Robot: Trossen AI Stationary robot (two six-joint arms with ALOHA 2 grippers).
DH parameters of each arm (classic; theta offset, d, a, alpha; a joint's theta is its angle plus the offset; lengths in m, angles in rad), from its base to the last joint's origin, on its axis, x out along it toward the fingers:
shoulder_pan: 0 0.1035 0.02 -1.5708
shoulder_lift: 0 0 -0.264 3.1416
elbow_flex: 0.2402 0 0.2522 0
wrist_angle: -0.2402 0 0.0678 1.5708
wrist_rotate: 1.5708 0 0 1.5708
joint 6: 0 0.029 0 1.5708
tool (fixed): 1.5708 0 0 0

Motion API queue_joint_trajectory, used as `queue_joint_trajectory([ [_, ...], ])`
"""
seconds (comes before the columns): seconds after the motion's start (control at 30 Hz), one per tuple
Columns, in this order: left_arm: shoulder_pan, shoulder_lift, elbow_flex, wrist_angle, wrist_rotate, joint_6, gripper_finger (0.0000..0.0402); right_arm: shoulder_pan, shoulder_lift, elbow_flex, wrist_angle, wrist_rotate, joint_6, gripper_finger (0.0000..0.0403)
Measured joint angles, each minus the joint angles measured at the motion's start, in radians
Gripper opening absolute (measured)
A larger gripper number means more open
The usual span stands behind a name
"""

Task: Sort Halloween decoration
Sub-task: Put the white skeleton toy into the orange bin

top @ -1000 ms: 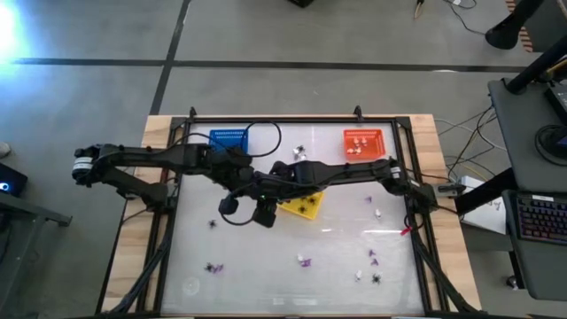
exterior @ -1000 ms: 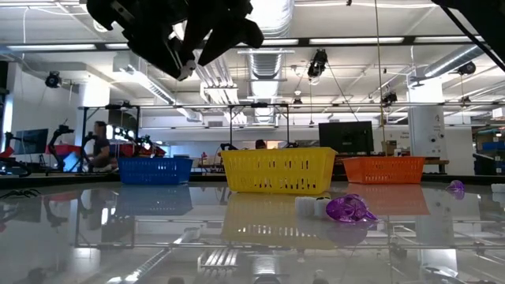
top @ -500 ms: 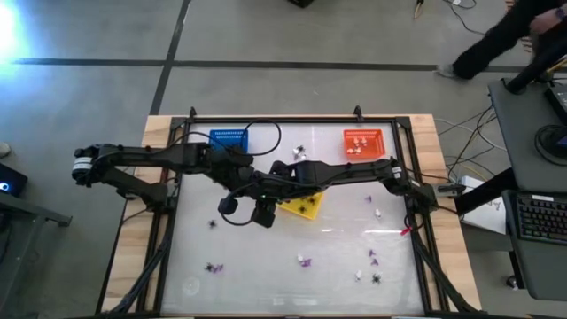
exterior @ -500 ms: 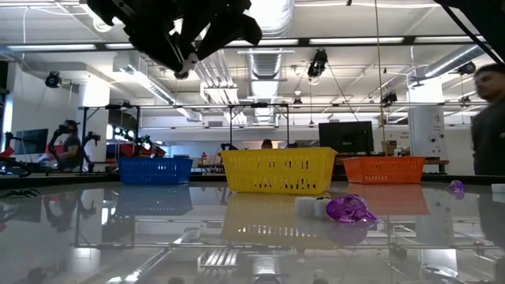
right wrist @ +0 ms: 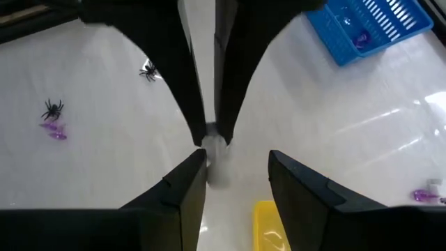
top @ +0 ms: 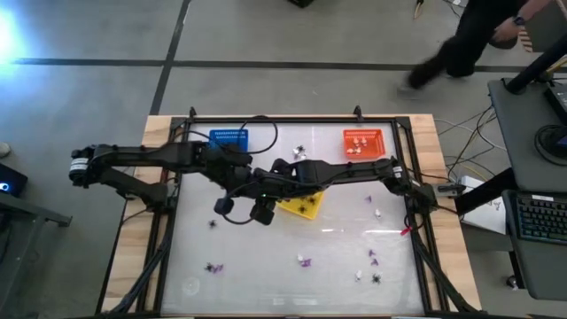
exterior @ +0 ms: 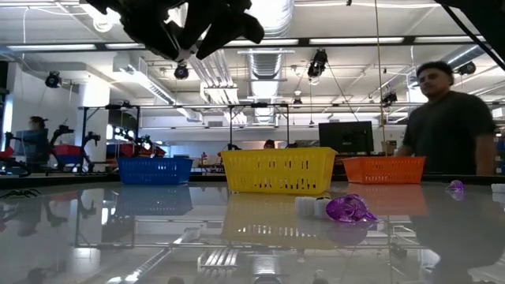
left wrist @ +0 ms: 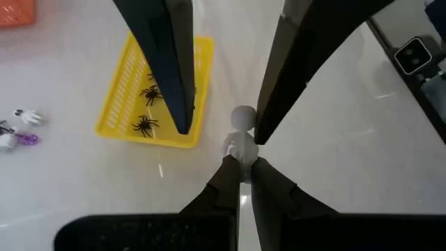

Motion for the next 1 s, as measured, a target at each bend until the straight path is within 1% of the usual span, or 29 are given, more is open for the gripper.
queue_joint_trajectory([
  [0.27,0.0,-0.023,0.007,0.037,0.026,-0.007,0.0,0.0,0.01,-0.006,0.026,0.008,-0.009,0.015],
  [0.5,0.0,-0.022,0.007,0.041,0.024,-0.007,0.0,0.001,0.009,-0.006,0.029,0.005,0.014,0.0118],
  [0.7,0.0,-0.02,0.006,0.033,0.019,0.002,0.0,0.001,0.008,-0.005,0.021,-0.007,0.026,0.0107],
  [0.8,0.001,-0.02,0.006,0.029,0.014,0.01,0.0,0.001,0.008,-0.005,0.02,-0.013,0.026,0.008],
  [0.93,0.002,-0.019,0.005,0.027,-0.005,0.011,0.0,0.001,0.008,-0.005,0.019,-0.015,0.029,0.0022],
  [1.0,0.003,-0.019,0.005,0.023,-0.012,0.016,0.0,0.001,0.008,-0.003,0.017,-0.015,0.03,0.0015],
])
